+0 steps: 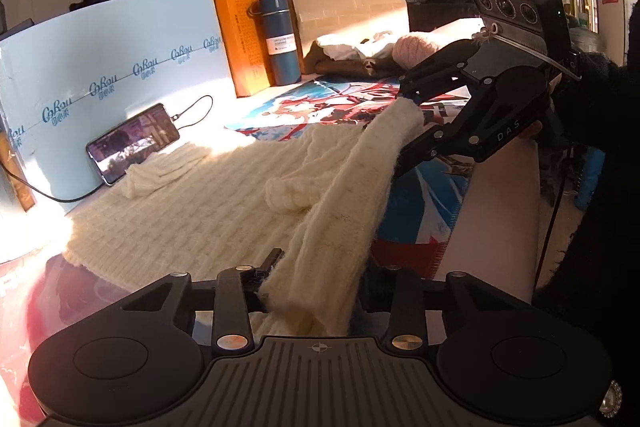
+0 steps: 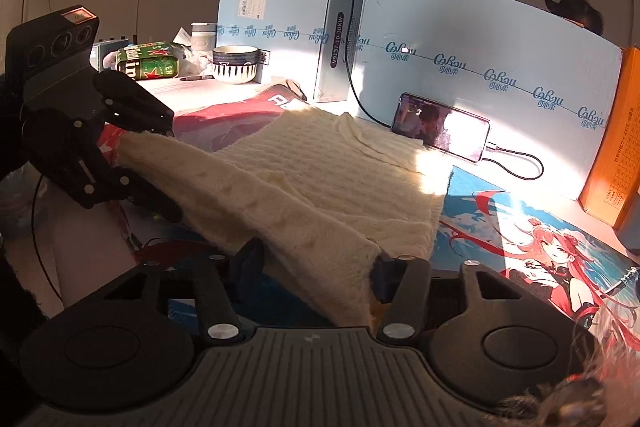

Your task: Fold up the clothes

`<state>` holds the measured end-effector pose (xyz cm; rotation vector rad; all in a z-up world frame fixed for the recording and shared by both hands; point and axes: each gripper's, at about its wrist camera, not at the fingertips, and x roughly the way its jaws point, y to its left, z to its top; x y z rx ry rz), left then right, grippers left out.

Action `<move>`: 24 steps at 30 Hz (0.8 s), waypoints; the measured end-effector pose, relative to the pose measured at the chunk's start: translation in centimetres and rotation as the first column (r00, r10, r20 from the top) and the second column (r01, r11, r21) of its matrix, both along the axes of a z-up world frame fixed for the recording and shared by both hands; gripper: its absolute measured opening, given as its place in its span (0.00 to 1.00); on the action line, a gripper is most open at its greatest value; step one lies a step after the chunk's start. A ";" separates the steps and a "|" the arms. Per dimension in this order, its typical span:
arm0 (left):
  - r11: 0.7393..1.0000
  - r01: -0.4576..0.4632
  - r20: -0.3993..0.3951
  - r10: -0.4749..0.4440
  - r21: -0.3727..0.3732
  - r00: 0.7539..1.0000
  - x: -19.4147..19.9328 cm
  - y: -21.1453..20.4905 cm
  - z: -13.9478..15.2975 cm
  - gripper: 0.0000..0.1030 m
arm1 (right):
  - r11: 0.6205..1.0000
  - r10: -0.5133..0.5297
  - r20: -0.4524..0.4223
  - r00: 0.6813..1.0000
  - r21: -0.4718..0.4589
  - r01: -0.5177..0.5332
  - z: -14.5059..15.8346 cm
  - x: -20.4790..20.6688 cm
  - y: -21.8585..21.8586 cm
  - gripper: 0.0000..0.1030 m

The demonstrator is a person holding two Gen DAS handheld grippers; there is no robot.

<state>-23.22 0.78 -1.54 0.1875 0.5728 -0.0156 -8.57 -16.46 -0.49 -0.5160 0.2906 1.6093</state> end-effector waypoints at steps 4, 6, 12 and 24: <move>0.996 0.090 -0.016 -0.090 -0.016 0.996 -1.0 -1.4 0.6 0.29 | 0.997 0.062 -0.050 0.997 -0.047 -0.064 0.5 -0.1 -1.6 0.17; 0.990 0.138 0.008 -0.138 -0.035 0.990 -1.7 -1.6 1.3 0.29 | 0.995 0.104 -0.078 0.991 0.002 -0.104 1.8 -0.4 -3.0 0.16; 0.997 -0.017 0.219 0.034 -0.076 0.975 -1.0 1.0 2.8 0.30 | 0.986 0.044 -0.019 0.999 0.161 -0.040 4.3 0.5 -1.5 0.16; 0.887 -0.393 0.320 0.456 -0.243 0.831 4.8 8.3 4.8 0.21 | 0.932 -0.140 -0.019 0.990 0.335 0.138 5.7 3.9 9.6 0.16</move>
